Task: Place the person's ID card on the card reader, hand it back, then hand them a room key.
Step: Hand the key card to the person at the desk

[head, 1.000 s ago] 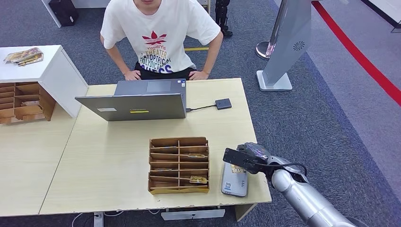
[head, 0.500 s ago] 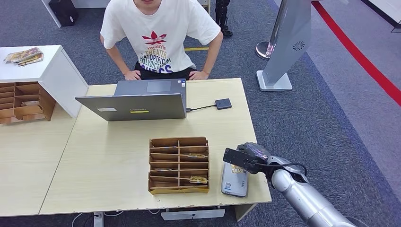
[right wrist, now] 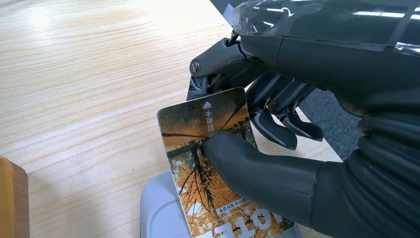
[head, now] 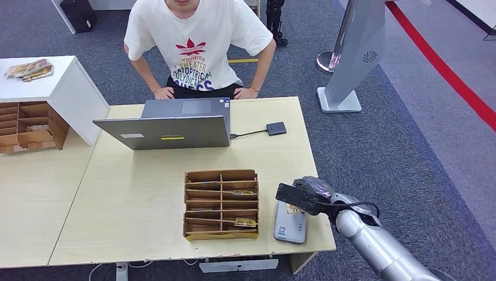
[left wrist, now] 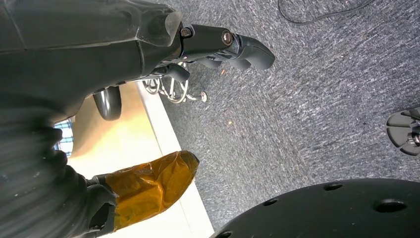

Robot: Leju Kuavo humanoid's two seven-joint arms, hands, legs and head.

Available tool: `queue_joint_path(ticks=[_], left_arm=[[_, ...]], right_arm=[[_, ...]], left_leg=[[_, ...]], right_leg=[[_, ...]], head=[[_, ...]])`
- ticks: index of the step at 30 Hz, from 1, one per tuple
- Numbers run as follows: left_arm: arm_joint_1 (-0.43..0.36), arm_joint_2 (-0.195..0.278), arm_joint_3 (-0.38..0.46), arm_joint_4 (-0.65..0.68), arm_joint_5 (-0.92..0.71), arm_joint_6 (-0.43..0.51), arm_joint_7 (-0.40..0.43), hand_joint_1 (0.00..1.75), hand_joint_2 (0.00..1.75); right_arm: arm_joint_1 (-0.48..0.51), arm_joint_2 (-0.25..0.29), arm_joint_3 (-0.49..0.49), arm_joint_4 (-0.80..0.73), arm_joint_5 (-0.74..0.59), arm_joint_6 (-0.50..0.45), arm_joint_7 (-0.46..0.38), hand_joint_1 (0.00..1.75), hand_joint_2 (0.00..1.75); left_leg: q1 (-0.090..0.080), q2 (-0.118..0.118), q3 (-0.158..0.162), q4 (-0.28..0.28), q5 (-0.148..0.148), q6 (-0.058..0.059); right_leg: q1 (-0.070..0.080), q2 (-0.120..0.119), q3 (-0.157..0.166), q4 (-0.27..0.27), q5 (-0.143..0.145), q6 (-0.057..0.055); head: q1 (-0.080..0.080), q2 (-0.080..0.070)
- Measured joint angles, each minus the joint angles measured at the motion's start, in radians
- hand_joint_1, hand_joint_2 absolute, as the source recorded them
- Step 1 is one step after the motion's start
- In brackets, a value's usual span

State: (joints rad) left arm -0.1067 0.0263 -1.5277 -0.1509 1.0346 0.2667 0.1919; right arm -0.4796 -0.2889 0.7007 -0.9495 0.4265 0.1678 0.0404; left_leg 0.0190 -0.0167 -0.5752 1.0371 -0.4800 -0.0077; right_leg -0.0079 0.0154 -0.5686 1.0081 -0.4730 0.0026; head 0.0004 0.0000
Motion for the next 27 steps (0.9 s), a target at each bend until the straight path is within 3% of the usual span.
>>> queue_joint_path(ticks=[27], left_arm=[[0.0, 0.001, -0.008, 0.0, -0.006, -0.005, 0.002, 0.0, 1.75]], right_arm=[[0.015, -0.013, 0.017, 0.01, -0.002, 0.004, 0.004, 1.75, 1.75]], left_leg=[[0.0, 0.0, -0.002, 0.0, 0.0, 0.0]], right_leg=[[0.0, 0.0, -0.001, 0.0, 0.0, 0.0]], head=[[0.0, 0.0]])
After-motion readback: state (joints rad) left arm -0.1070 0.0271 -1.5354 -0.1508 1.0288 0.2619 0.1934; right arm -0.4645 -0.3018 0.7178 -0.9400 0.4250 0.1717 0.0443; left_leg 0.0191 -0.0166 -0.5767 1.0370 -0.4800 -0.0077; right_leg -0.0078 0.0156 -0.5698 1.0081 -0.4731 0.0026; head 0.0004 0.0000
